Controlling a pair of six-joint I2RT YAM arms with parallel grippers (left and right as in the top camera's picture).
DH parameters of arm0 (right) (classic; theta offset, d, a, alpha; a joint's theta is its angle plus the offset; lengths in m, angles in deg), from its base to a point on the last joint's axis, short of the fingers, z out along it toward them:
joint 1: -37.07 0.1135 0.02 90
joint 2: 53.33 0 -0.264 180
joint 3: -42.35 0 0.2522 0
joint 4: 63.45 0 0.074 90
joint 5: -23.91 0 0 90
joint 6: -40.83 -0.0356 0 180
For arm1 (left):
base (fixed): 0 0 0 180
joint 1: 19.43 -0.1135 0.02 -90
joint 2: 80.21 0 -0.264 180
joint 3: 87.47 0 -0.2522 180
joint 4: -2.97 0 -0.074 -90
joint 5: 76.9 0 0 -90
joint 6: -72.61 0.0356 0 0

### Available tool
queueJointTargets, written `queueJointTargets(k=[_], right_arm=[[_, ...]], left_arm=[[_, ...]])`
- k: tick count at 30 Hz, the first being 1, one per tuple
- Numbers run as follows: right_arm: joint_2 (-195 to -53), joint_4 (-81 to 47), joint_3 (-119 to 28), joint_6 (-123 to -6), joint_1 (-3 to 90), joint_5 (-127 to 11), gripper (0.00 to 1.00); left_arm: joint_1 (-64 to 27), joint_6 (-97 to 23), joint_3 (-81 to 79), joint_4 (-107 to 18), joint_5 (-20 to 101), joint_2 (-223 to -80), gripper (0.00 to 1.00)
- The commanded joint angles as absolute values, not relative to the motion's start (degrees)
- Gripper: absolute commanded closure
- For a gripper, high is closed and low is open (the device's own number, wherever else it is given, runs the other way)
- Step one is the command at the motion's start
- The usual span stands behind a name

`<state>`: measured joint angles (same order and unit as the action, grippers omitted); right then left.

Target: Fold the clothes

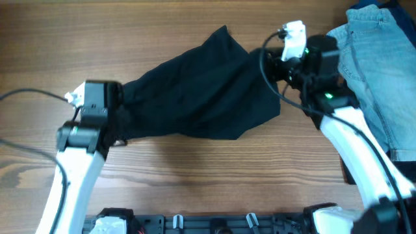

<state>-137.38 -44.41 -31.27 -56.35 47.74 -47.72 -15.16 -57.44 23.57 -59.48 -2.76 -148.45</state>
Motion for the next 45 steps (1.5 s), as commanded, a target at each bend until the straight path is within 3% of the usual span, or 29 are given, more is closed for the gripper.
queueJointTargets(k=[1, 9, 10, 12, 13, 14, 15, 17, 22, 31, 34, 43, 45], right_arm=[[-144.09, -50.35, -31.31, -55.52, 47.55, -46.10, 0.96], [-154.28, -66.33, -31.31, -55.30, 47.55, -47.19, 0.96], [-155.33, -67.79, -31.31, -55.35, 47.55, -47.19, 0.96], [-157.47, -70.28, -31.31, -55.32, 47.55, -47.19, 0.96], [-158.93, -71.99, -31.31, -55.37, 47.55, -47.19, 0.95], [-160.16, -73.67, -31.31, -55.76, 47.55, -47.22, 0.76], [-160.83, -74.72, -31.31, -56.15, 47.55, -47.22, 0.68], [-161.01, -76.27, -31.33, -57.12, 47.50, -47.19, 0.36], [-160.13, -75.60, -32.78, -57.25, 47.50, -47.15, 0.10], [-159.83, -71.88, -34.26, -57.09, 47.50, -43.46, 0.02], [-159.83, -71.29, -34.26, -56.70, 47.50, -43.26, 0.00], [-159.81, -68.97, -34.26, -55.04, 47.50, -43.33, 0.00], [-159.35, -67.27, -34.52, -54.32, 47.50, -43.28, 0.00]], left_arm=[[-18.37, -58.31, 22.94, -52.09, -5.62, -157.00, 0.96], [-22.99, -58.16, 22.94, -32.38, -5.62, -168.87, 0.94], [-22.99, -58.16, 22.94, -29.99, -5.62, -169.11, 0.86], [-22.99, -58.16, 22.94, -24.88, -5.62, -169.55, 0.35], [-22.99, -58.16, 22.94, -22.17, -5.62, -169.87, 0.03], [-22.99, -58.16, 22.94, -20.14, -5.49, -170.22, 0.00], [-22.99, -58.16, 22.94, -18.98, -5.42, -170.49, 0.00], [-22.94, -58.12, 22.94, -18.02, -5.45, -170.66, 0.00], [-22.92, -51.84, 22.92, -18.54, -5.73, -170.16, 0.00], [-23.84, -42.58, 22.92, -19.11, -8.31, -170.05, 0.00], [-23.84, -37.22, 22.92, -17.58, -5.71, -170.05, 0.00], [-23.71, -36.59, 22.81, -15.59, 1.05, -167.62, 0.00], [-23.69, -31.23, 22.81, -16.88, 6.25, -164.98, 0.01]])
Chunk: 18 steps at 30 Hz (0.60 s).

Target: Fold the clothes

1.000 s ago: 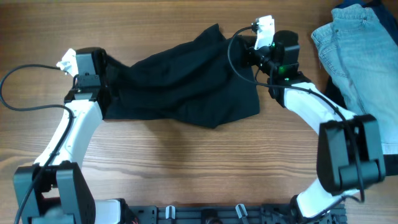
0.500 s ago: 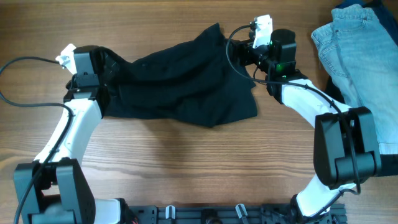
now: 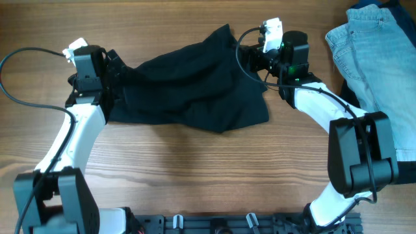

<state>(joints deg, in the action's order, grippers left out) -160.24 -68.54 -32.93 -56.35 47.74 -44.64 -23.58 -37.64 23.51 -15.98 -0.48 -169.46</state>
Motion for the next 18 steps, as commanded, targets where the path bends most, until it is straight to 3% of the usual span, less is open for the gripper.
queueJointTargets(k=[1, 9, 16, 18], right_arm=[[-158.47, -65.96, -34.63, -53.53, 47.50, -43.26, 0.00], [-151.87, -49.65, -37.54, -47.65, 47.57, -38.56, 0.00], [-151.83, -45.06, -37.61, -47.65, 47.57, -38.56, 0.01], [-151.83, -45.08, -37.61, -47.67, 47.55, -38.56, 0.01]], left_arm=[[-23.69, -30.01, 22.81, -17.58, 6.99, -164.10, 0.01], [-23.66, -22.05, 22.81, -20.05, 16.19, -168.26, 0.01], [-21.43, -17.35, 22.81, -18.76, 16.56, -174.62, 0.02], [-20.93, -17.38, 22.68, -19.17, 15.60, -176.54, 0.07]])
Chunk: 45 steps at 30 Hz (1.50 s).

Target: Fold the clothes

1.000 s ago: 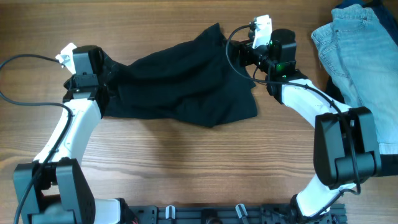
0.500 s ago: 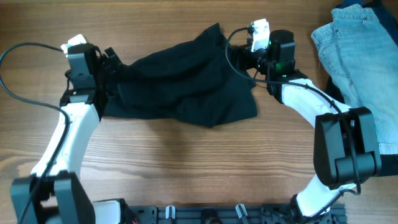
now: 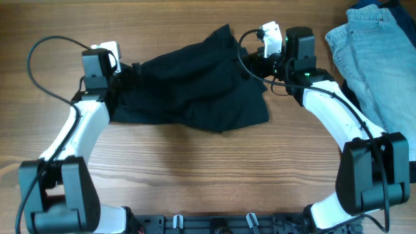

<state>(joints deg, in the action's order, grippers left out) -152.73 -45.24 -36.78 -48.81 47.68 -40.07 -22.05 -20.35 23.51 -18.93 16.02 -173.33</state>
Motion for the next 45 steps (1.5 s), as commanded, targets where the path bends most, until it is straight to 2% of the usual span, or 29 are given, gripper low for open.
queueJointTargets(k=[1, 4, 5, 6, 9, 20, 24, 28, 37, 45], right_arm=[[-151.83, -45.06, -37.61, -47.65, 47.55, -38.56, 0.01], [-151.83, -44.71, -37.61, -47.63, 47.55, -38.58, 0.01], [-151.83, -44.67, -37.61, -47.63, 47.55, -38.58, 0.01], [-151.83, -44.69, -37.61, -47.63, 47.55, -38.82, 0.01], [-151.83, -44.69, -37.61, -47.08, 47.55, -39.22, 0.01], [-151.83, -44.67, -37.61, -46.19, 47.55, -39.20, 0.01], [-151.83, -44.54, -37.61, -46.21, 47.55, -38.98, 0.01], [-151.83, -44.01, -37.61, -46.25, 47.57, -39.00, 0.01], [-151.83, -43.18, -37.61, -46.19, 47.55, -39.00, 0.01], [-151.83, -42.50, -37.61, -46.10, 47.55, -39.02, 0.01]], left_arm=[[-20.67, -17.68, 22.66, -20.29, 15.38, -177.31, 0.17], [-19.99, -22.25, 22.66, -26.10, 14.97, -177.44, 0.54], [-19.90, -23.67, 22.66, -27.57, 14.97, -177.39, 0.60], [-19.90, -26.10, 22.66, -30.12, 14.99, -177.39, 0.70], [-19.90, -28.24, 22.66, -31.87, 14.77, -177.39, 0.75], [-19.90, -28.57, 7.95, -35.04, 11.89, -175.45, 0.76], [-19.93, -28.13, 4.82, -30.21, 6.31, -175.62, 0.80], [-19.97, -28.13, 4.82, -29.32, 5.72, -176.67, 0.83], [-20.08, -26.58, 4.82, -46.39, 5.70, -176.87, 0.57], [-20.76, -25.13, 4.82, -46.56, 5.50, -181.94, 0.57]])
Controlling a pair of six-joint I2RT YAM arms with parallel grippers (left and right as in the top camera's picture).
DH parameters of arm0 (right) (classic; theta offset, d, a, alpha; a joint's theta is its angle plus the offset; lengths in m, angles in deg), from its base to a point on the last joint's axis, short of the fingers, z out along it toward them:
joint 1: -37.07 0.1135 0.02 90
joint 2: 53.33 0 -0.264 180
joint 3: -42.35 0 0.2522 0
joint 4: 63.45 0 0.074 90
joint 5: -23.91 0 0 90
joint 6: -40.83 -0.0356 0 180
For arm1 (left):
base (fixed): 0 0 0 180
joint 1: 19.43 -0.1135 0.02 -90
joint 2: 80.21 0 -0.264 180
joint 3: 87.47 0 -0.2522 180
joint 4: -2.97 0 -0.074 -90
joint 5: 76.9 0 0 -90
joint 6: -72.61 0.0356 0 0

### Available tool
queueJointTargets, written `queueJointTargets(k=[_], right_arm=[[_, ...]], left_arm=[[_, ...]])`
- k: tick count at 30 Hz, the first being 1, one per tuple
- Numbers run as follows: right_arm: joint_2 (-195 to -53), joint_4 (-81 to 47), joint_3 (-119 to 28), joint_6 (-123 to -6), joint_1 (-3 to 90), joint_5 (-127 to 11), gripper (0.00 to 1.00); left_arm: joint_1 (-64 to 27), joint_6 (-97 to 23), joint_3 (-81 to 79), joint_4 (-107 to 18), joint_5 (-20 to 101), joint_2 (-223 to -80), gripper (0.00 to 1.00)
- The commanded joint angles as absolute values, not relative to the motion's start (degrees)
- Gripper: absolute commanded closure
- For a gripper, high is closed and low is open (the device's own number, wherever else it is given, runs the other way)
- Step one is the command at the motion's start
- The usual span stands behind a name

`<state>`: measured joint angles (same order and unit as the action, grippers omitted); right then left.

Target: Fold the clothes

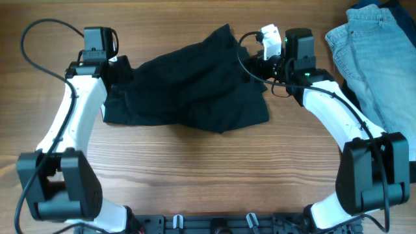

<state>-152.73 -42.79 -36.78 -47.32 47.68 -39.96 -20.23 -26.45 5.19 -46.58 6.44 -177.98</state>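
A black garment [188, 88] lies spread and rumpled across the middle of the table. My left gripper [121, 70] sits at its upper left corner, with its fingers dark against the cloth and partly under the wrist, so their state is unclear. My right gripper [249, 65] is at the garment's upper right edge and seems shut on the cloth there. A light blue pair of jeans [374, 71] lies at the far right, beyond the right arm.
The wooden table [195, 175] runs to a black rail along the front edge [214, 224]. A cable loops from the left arm [29, 39] at the far left. Something dark shows under the jeans at the top right corner [396, 6].
My left wrist has moved a little back and its arm has straightened. The garment's left edge now lies flatter, with its lower left corner spread out. The right arm and right side of the cloth are unchanged.
Both grippers first held the black garment stretched between them nearer the front of the table. Then both were farther back with the garment resting on the table. The right arm turned slightly and stayed, while the left wrist kept shifting at the garment's left corner.
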Motion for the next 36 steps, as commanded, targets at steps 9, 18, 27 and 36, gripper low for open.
queueJointTargets(k=[9, 18, 27, 36], right_arm=[[-151.83, -42.55, -37.61, -46.12, 47.55, -39.02, 0.01], [-151.83, -42.55, -37.61, -46.14, 47.55, -39.02, 0.01], [-151.83, -42.83, -37.61, -46.12, 47.55, -39.02, 0.01], [-151.83, -42.81, -37.61, -46.12, 47.55, -39.04, 0.01]], left_arm=[[-21.57, -25.16, 4.82, -48.40, 6.12, -185.07, 0.38], [-21.46, -25.16, 4.84, -48.75, 9.79, -189.20, 0.41], [-21.48, -25.35, 4.82, -46.43, 10.25, -191.23, 0.84], [-21.48, -28.37, -1.87, -46.08, 9.79, -190.27, 0.96]])
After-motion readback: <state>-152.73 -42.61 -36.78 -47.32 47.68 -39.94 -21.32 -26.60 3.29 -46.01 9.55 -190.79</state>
